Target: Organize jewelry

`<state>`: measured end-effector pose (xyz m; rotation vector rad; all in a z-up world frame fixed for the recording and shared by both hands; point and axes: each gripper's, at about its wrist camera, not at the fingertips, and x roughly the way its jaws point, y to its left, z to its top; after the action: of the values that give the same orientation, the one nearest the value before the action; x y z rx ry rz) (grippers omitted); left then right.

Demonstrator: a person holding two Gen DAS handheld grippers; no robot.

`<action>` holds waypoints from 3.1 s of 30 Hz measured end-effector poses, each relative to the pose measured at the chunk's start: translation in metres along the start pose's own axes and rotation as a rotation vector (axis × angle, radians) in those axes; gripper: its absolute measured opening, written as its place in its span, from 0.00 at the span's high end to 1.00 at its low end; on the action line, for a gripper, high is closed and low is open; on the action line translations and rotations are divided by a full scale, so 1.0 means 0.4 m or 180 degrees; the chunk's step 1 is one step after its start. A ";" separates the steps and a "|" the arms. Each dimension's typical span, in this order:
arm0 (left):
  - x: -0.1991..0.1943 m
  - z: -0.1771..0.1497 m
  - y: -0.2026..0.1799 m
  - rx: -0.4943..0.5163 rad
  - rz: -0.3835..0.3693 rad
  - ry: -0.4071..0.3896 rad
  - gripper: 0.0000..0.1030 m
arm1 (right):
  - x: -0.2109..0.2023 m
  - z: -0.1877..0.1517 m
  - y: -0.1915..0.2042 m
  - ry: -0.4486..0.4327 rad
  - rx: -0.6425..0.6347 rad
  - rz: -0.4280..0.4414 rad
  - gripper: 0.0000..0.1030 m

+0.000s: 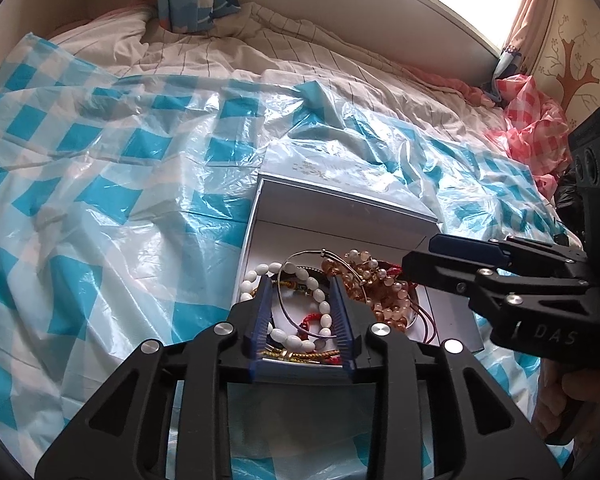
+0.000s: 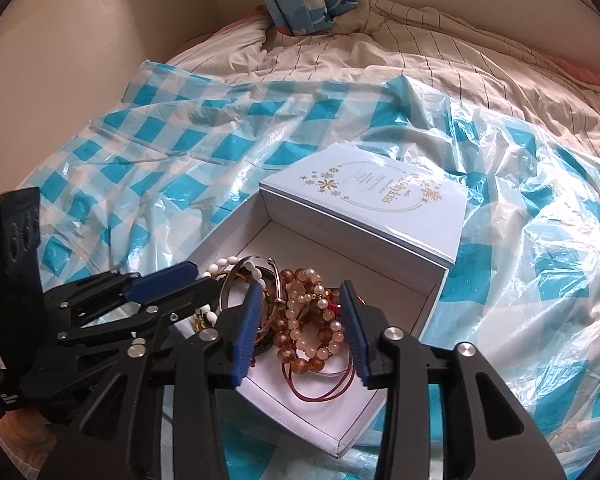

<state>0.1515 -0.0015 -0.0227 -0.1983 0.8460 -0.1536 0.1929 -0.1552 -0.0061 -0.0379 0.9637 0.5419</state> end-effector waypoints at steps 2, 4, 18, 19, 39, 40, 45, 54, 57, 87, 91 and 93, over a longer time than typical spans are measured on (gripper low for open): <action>0.000 -0.002 -0.003 0.0011 0.0009 0.0002 0.72 | 0.006 -0.004 -0.004 0.0020 0.0008 -0.0008 0.58; 0.001 -0.005 -0.006 0.0029 0.0032 0.0004 0.72 | 0.010 -0.006 -0.007 0.0032 0.0012 -0.0016 0.58; -0.018 -0.008 -0.009 0.0068 0.0082 -0.0043 0.66 | -0.039 0.016 0.014 -0.0068 -0.0062 -0.0042 0.44; -0.022 -0.009 -0.009 0.0070 0.0085 -0.0051 0.66 | -0.044 0.018 0.019 -0.0076 -0.0071 -0.0044 0.42; -0.187 -0.051 -0.006 0.0219 0.0341 -0.0225 0.41 | -0.197 -0.048 0.136 -0.0198 -0.0112 -0.0092 0.28; -0.193 -0.053 -0.008 0.0230 0.0351 -0.0228 0.40 | -0.204 -0.057 0.139 -0.0197 -0.0096 -0.0108 0.27; -0.235 -0.081 -0.018 0.0306 0.0395 -0.0244 0.32 | -0.231 -0.100 0.161 -0.0200 -0.0019 -0.0179 0.24; -0.307 -0.159 -0.022 0.0332 0.0434 -0.0225 0.27 | -0.266 -0.181 0.200 -0.0211 0.0101 -0.0227 0.22; -0.324 -0.188 -0.027 0.0370 0.0430 -0.0205 0.27 | -0.274 -0.210 0.217 -0.0214 0.0142 -0.0233 0.22; -0.382 -0.278 -0.095 0.0507 0.0476 -0.0263 0.08 | -0.332 -0.347 0.216 -0.0539 0.0398 -0.0605 0.09; -0.386 -0.289 -0.097 0.0532 0.0524 -0.0266 0.08 | -0.348 -0.359 0.215 -0.0591 0.0327 -0.0683 0.09; -0.386 -0.289 -0.090 0.0492 0.0532 -0.0267 0.08 | -0.352 -0.364 0.214 -0.0617 0.0318 -0.0681 0.08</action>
<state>-0.0388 -0.0166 0.0230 0.0112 0.7599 -0.0532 -0.0213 -0.1792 0.0379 0.0013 0.7847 0.2938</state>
